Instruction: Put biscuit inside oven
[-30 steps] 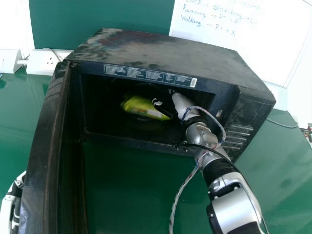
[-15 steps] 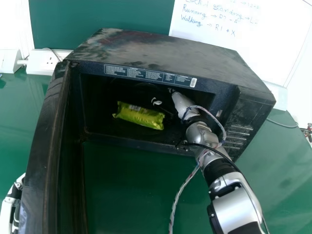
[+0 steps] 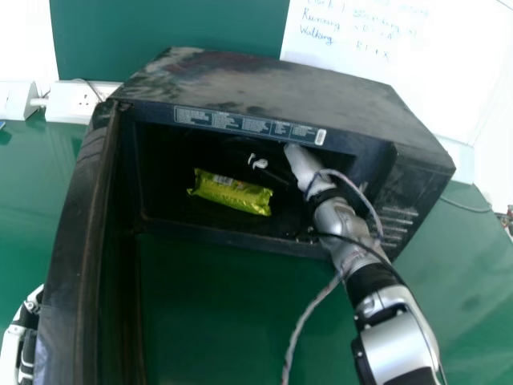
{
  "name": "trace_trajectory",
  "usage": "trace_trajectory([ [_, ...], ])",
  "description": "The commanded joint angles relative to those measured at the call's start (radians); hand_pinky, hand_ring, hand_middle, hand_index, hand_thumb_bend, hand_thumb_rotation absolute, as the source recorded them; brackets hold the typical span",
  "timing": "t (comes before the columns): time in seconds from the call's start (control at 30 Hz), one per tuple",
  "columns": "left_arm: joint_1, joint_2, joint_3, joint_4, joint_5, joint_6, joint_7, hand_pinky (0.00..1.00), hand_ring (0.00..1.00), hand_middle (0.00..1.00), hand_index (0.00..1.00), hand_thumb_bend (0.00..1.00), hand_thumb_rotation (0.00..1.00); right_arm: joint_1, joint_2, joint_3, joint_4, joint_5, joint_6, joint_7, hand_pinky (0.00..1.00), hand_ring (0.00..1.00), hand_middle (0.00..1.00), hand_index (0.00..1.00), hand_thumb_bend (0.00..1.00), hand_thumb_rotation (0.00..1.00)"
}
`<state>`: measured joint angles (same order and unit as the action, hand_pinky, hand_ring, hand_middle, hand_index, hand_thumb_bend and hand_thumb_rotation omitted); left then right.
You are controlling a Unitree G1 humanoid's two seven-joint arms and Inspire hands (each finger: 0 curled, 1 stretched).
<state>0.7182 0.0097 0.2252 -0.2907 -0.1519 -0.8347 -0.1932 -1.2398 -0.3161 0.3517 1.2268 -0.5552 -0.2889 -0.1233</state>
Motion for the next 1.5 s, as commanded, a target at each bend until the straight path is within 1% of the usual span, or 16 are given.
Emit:
trace_trajectory([
  [0.0, 0.011, 0.005, -0.003, -0.008, -0.006, 0.01, 0.006, 0.82, 0.85, 0.89, 0.87, 0.85, 0.92, 0.055, -0.053, -0.017, -0.029, 0.017, -0.023, 0.003, 0.98, 1.0, 1.0, 1.0, 0.9, 0.9],
  [0.1, 0.01, 0.007, -0.003, -0.009, -0.007, 0.013, 0.006, 0.79, 0.86, 0.89, 0.87, 0.87, 0.94, 0.11, -0.088, -0.023, -0.088, 0.02, -0.061, 0.001, 0.97, 1.0, 1.0, 1.0, 0.9, 0.9],
  [0.27, 0.004, 0.014, -0.007, -0.001, -0.022, 0.01, -0.001, 0.79, 0.86, 0.88, 0.86, 0.83, 0.96, 0.221, -0.156, -0.05, -0.247, 0.031, -0.112, 0.002, 0.98, 1.0, 1.0, 1.0, 0.89, 0.9],
  [0.33, 0.004, 0.013, -0.009, -0.007, -0.023, 0.017, 0.001, 0.79, 0.86, 0.89, 0.86, 0.85, 0.93, 0.276, -0.177, -0.083, -0.346, 0.057, -0.091, 0.036, 0.98, 1.0, 1.0, 1.0, 0.9, 0.9],
  [0.4, 0.004, 0.014, -0.009, -0.012, -0.018, 0.024, 0.002, 0.74, 0.83, 0.88, 0.86, 0.84, 0.96, 0.336, -0.204, -0.107, -0.462, 0.061, -0.07, 0.061, 0.98, 1.0, 1.0, 1.0, 0.89, 0.9],
  [0.47, 0.0, 0.014, -0.01, -0.007, -0.02, 0.021, 0.002, 0.66, 0.77, 0.82, 0.85, 0.83, 0.97, 0.398, -0.225, -0.133, -0.581, 0.065, -0.04, 0.091, 0.98, 1.0, 1.0, 1.0, 0.91, 0.91],
  [0.53, 0.001, 0.018, -0.012, -0.008, -0.027, 0.025, -0.002, 0.65, 0.74, 0.8, 0.85, 0.82, 0.99, 0.457, -0.25, -0.154, -0.693, 0.062, -0.009, 0.128, 0.98, 1.0, 1.0, 1.0, 0.9, 0.9],
  [0.6, -0.002, 0.015, -0.007, -0.009, -0.02, 0.025, 0.004, 0.74, 0.77, 0.83, 0.86, 0.83, 1.0, 0.517, -0.267, -0.18, -0.802, 0.058, 0.031, 0.155, 0.98, 1.0, 1.0, 1.0, 0.91, 0.9],
  [0.7, 0.001, 0.02, -0.006, -0.022, -0.023, 0.042, 0.005, 0.82, 0.8, 0.85, 0.86, 0.81, 0.99, 0.598, -0.28, -0.224, -0.933, 0.075, 0.06, 0.189, 0.97, 1.0, 1.0, 1.0, 0.91, 0.89],
  [0.77, 0.001, 0.021, -0.008, -0.03, -0.028, 0.052, 0.004, 0.84, 0.81, 0.86, 0.86, 0.8, 0.97, 0.654, -0.289, -0.262, -1.019, 0.11, 0.076, 0.23, 0.98, 1.0, 1.0, 1.0, 0.91, 0.88],
  [0.83, -0.001, 0.021, -0.008, -0.03, -0.032, 0.053, 0.004, 0.81, 0.82, 0.86, 0.86, 0.77, 0.94, 0.708, -0.301, -0.301, -1.096, 0.147, 0.084, 0.27, 0.97, 1.0, 1.0, 1.0, 0.9, 0.87],
  [1.0, 0.006, 0.031, -0.009, -0.048, -0.038, 0.064, -0.001, 0.74, 0.84, 0.89, 0.88, 0.74, 0.91, 0.824, -0.335, -0.39, -1.214, 0.235, 0.094, 0.351, 0.98, 1.0, 1.0, 1.0, 0.89, 0.87],
  [1.1, 0.009, 0.04, -0.008, -0.053, -0.051, 0.073, -0.007, 0.83, 0.85, 0.9, 0.88, 0.76, 0.93, 0.892, -0.343, -0.444, -1.266, 0.279, 0.099, 0.374, 0.98, 1.0, 1.0, 1.0, 0.89, 0.87],
  [1.2, 0.002, 0.047, -0.001, -0.046, -0.053, 0.069, -0.008, 0.78, 0.85, 0.9, 0.88, 0.8, 0.95, 0.953, -0.338, -0.5, -1.319, 0.333, 0.114, 0.401, 0.98, 1.0, 1.0, 1.0, 0.87, 0.88],
  [1.3, -0.002, 0.056, 0.001, -0.048, -0.061, 0.075, -0.012, 0.72, 0.84, 0.89, 0.88, 0.8, 0.96, 1.005, -0.334, -0.544, -1.35, 0.391, 0.09, 0.421, 0.98, 1.0, 1.0, 1.0, 0.86, 0.89],
  [1.47, -0.019, 0.057, 0.003, -0.032, -0.061, 0.067, -0.012, 0.71, 0.84, 0.88, 0.89, 0.79, 0.98, 1.068, -0.327, -0.592, -1.428, 0.463, 0.14, 0.465, 0.99, 1.0, 1.0, 1.0, 0.85, 0.89],
])
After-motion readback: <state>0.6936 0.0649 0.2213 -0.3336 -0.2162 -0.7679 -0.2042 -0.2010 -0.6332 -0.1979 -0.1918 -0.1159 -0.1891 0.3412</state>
